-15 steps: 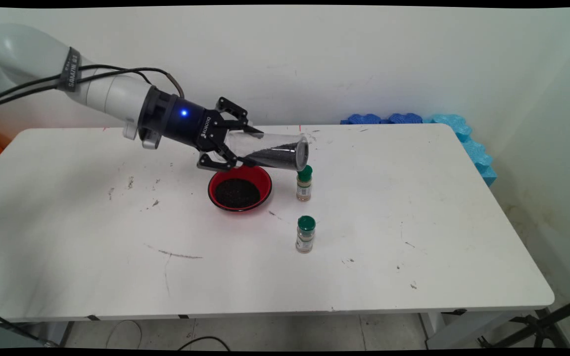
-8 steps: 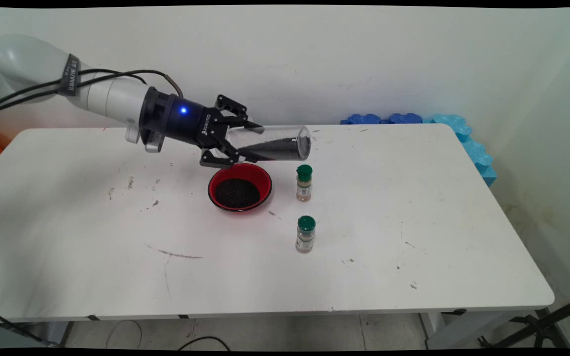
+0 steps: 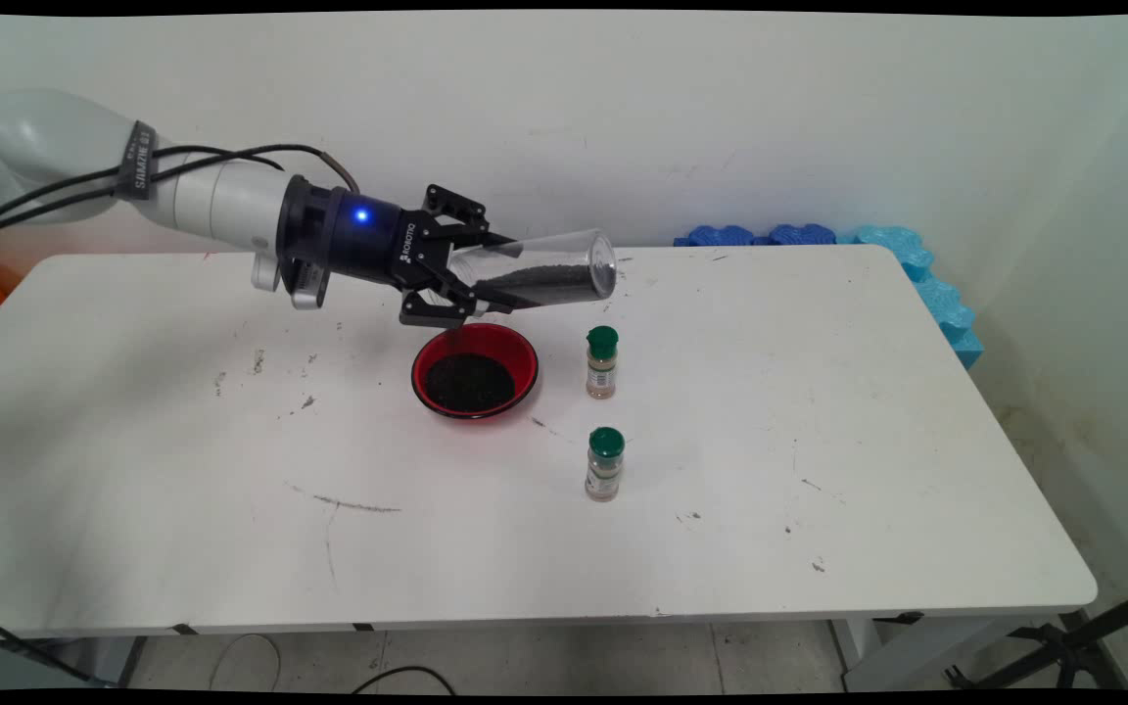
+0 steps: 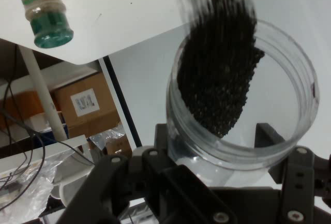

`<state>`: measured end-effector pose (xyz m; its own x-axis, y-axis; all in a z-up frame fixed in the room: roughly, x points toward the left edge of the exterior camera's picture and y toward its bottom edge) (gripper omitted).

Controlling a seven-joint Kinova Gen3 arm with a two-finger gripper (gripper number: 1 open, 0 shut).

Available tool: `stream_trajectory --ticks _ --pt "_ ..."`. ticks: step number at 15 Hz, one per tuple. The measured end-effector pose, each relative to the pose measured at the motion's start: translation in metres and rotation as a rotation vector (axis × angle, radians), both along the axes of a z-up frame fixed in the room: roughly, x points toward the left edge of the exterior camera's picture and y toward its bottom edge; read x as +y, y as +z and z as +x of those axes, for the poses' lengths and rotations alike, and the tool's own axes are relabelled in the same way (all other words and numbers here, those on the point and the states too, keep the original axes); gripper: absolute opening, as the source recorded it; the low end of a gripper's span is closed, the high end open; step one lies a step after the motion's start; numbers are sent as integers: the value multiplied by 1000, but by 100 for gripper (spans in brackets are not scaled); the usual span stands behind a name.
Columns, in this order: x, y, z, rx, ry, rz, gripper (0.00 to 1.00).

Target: Pour the black seasoning powder in the red bowl

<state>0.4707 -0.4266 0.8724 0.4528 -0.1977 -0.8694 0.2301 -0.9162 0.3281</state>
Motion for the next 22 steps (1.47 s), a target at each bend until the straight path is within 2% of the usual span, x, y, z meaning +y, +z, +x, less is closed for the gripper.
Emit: stream_trajectory --ticks 8,14,22 --pt "2 -10 2 49 21 11 0" --pt "1 -11 -2 106 20 -10 0" --pt "1 -13 -3 148 27 -26 0"
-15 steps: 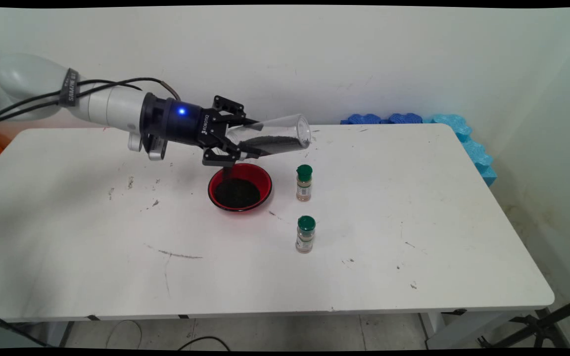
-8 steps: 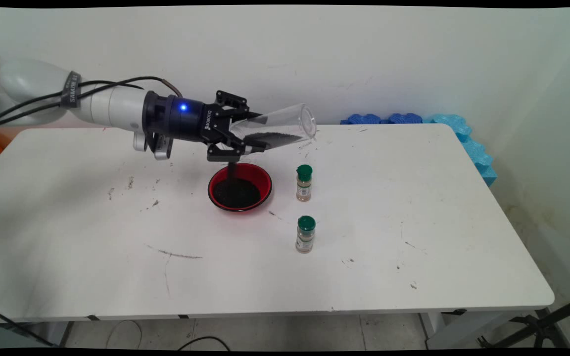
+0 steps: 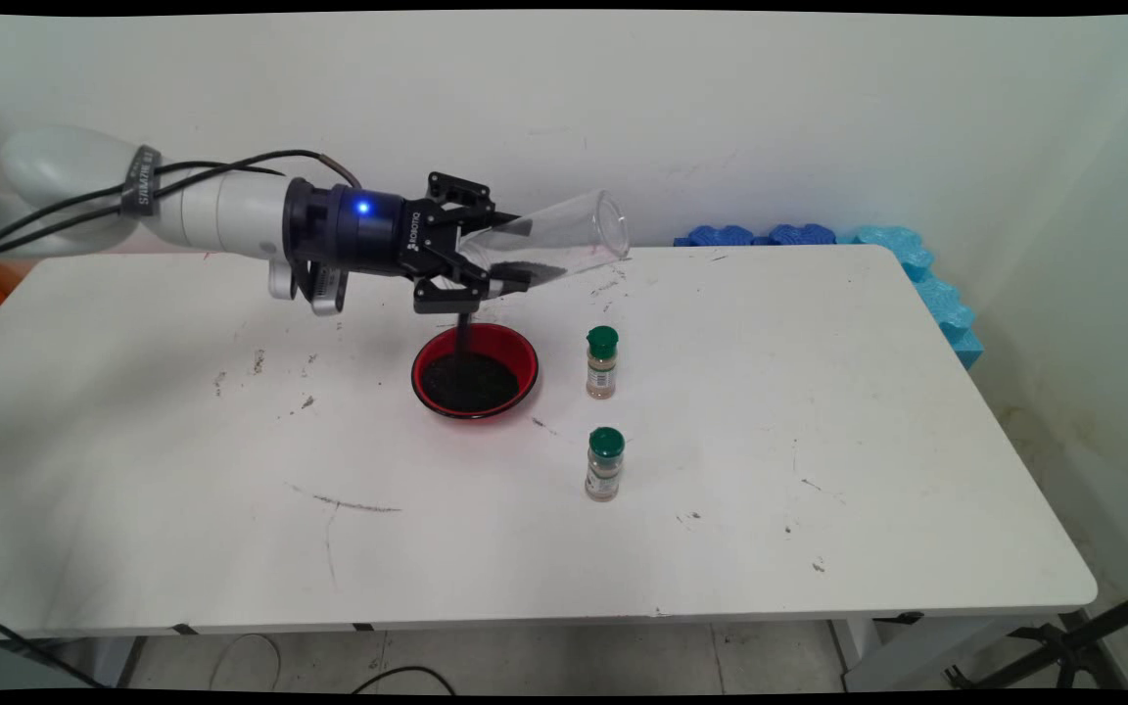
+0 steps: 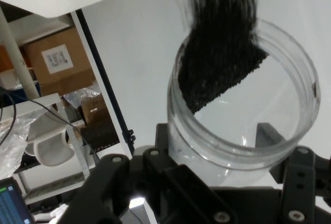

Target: Pour the black seasoning powder in the red bowl

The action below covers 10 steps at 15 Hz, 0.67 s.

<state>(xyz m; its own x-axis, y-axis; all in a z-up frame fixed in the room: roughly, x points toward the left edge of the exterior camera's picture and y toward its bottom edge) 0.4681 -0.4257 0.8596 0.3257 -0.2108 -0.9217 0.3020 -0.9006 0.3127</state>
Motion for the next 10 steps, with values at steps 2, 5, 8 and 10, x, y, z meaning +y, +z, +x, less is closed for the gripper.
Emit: stream_trajectory --ticks 2,5,8,10 --pt "0 0 0 5 1 -1 0" --pt "1 0 2 12 4 -4 0" --pt "0 -1 4 16 9 -7 0" --pt "0 -1 4 17 10 -8 0"
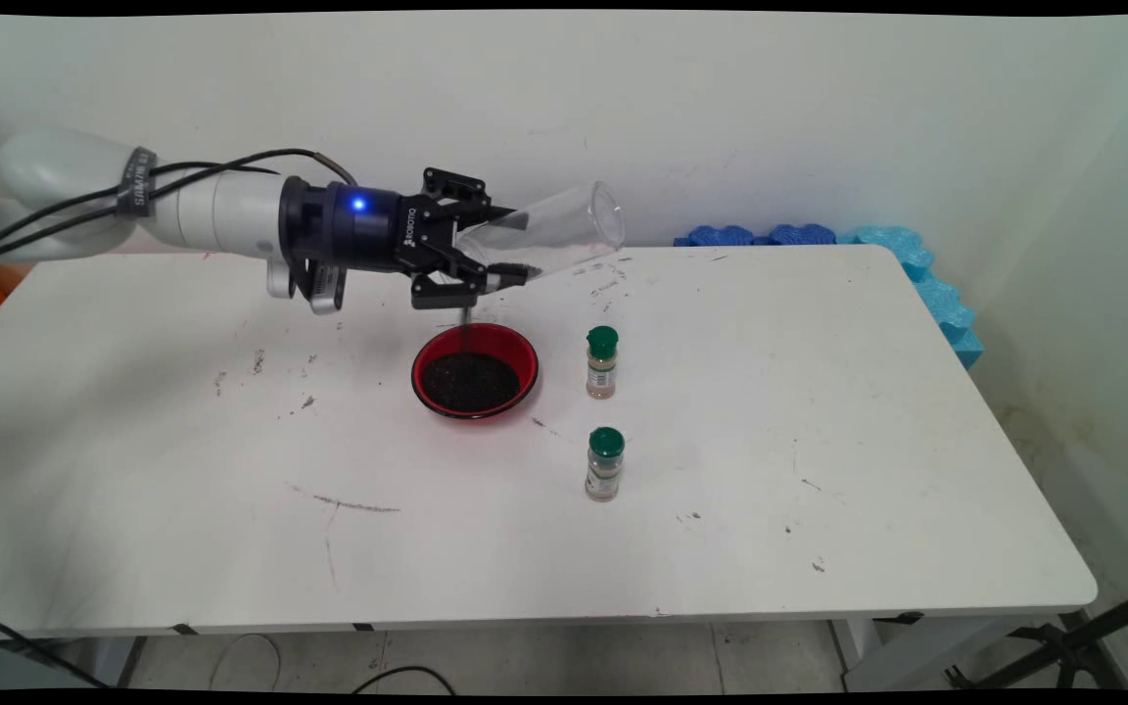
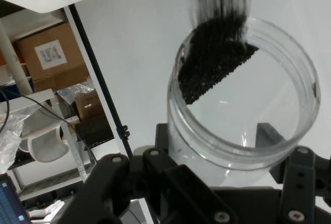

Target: Pour the black seasoning powder in the red bowl

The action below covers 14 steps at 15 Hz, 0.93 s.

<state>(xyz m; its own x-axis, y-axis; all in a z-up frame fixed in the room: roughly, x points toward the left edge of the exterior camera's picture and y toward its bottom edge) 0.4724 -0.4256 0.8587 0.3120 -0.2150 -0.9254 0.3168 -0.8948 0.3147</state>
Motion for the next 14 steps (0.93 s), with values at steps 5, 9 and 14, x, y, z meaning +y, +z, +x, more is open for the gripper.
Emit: stream_trajectory --ticks 5,9,14 --pt "0 0 2 4 5 -1 0" --pt "0 -2 3 7 8 -2 0" --pt "-1 0 0 21 8 -8 0"
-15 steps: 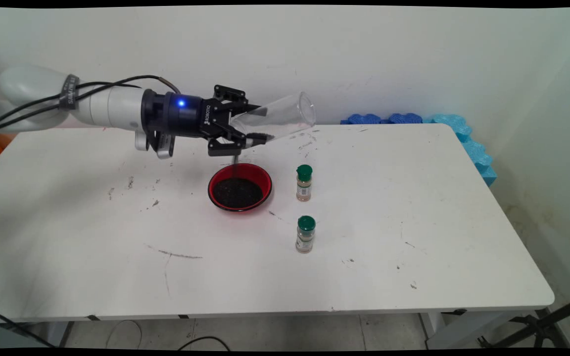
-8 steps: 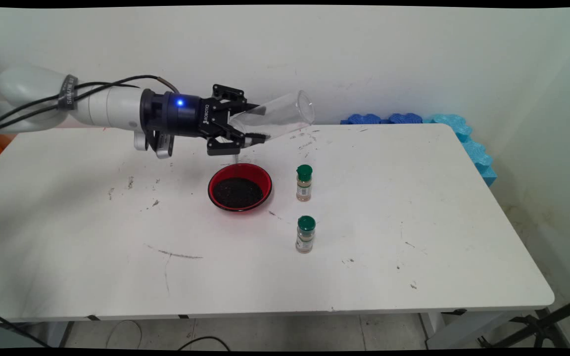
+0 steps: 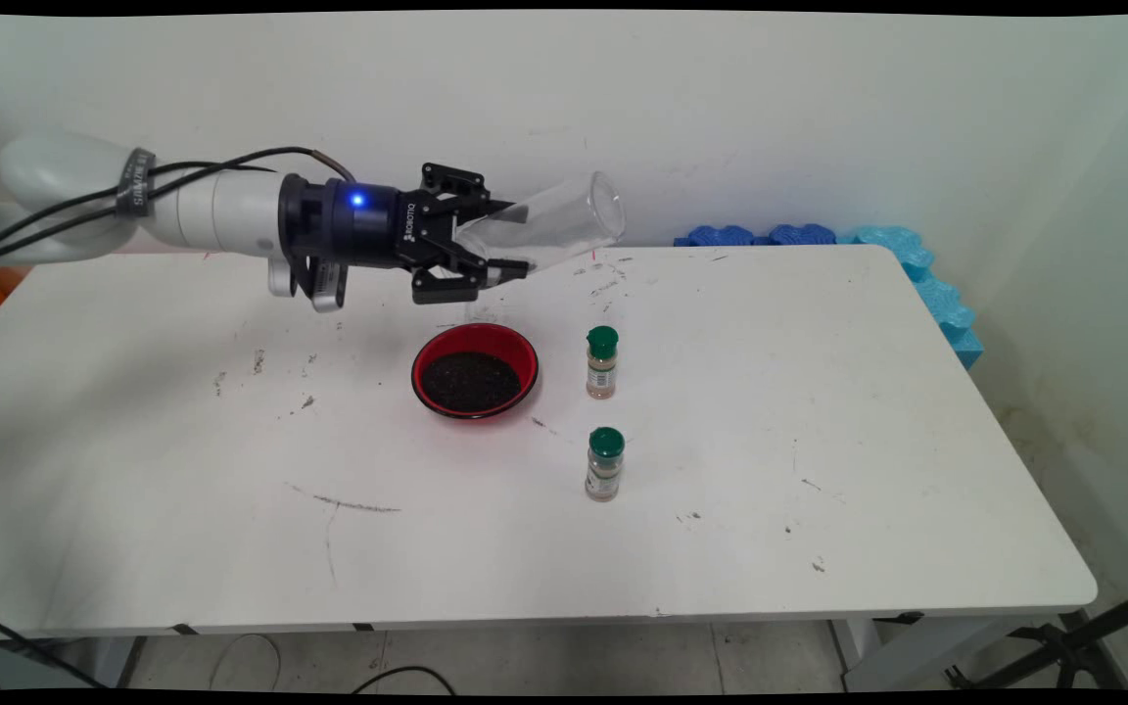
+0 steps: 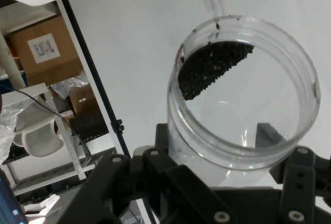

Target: Pour the black seasoning powder in the red bowl

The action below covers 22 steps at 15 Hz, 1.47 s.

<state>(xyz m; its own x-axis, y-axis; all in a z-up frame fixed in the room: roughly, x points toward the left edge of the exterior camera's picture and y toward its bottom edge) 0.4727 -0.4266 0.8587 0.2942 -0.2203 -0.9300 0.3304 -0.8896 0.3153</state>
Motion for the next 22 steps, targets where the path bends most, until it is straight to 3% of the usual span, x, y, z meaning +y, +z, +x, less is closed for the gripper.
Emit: stream_trajectory --ticks 14,22 --pt "3 3 -6 13 -12 -22 0" --pt "2 6 -3 -20 -14 -49 0"
